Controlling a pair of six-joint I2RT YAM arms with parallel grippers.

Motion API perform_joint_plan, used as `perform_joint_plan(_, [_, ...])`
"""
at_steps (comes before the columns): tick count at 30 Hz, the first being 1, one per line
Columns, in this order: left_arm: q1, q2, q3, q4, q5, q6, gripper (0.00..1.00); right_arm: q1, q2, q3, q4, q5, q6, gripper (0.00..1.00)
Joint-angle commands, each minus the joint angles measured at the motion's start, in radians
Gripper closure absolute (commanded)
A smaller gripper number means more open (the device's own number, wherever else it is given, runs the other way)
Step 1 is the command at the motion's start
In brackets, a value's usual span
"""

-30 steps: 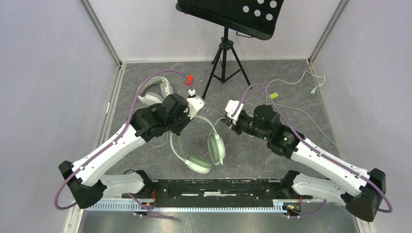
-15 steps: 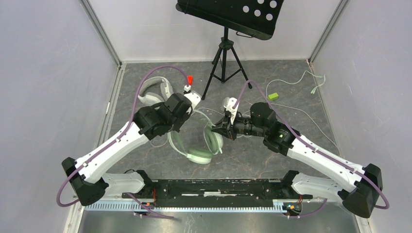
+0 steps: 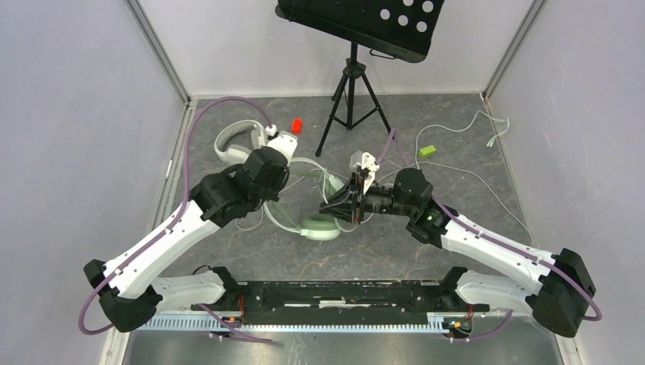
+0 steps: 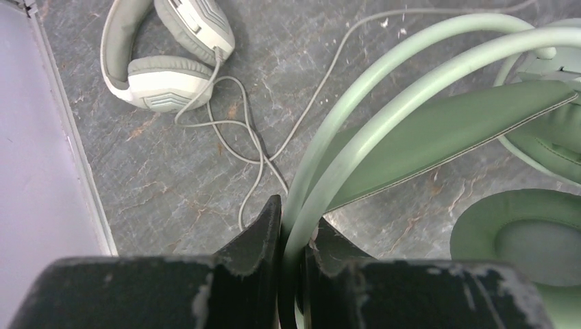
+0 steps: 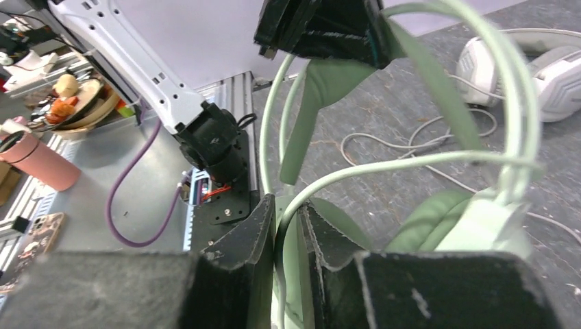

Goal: Wrap the headphones
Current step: Wrap the headphones cable around the headphones.

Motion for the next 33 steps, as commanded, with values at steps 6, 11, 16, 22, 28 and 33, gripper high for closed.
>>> perform_joint_plan(6, [-0.001, -0.071, 0.012, 0.192, -0.094, -0.175, 0.92, 0.010, 0.010, -0.048, 0.218, -0.087, 0.075, 0.78])
perform_joint_plan(11, [-0.001, -0.090, 0.008, 0.227, -0.100, -0.193, 0.92, 0.015, -0.001, -0.108, 0.355, -0.065, 0.072, 0.80])
perform_joint_plan(16, [-0.001, -0.093, 0.015, 0.237, -0.106, -0.211, 0.92, 0.019, 0.017, -0.114, 0.414, -0.002, 0.071, 0.81])
perform_joint_plan(22, [-0.001, -0.091, 0.019, 0.260, -0.108, -0.229, 0.92, 0.039, 0.036, -0.125, 0.498, 0.039, 0.072, 0.86])
perform_joint_plan(28, [0.000, -0.074, 0.018, 0.273, -0.150, -0.232, 0.92, 0.056, 0.053, -0.124, 0.589, 0.011, 0.102, 0.88])
perform_joint_plan(33, [0.000, -0.069, 0.043, 0.282, -0.169, -0.251, 0.92, 0.086, 0.062, -0.138, 0.527, 0.044, 0.058, 0.88])
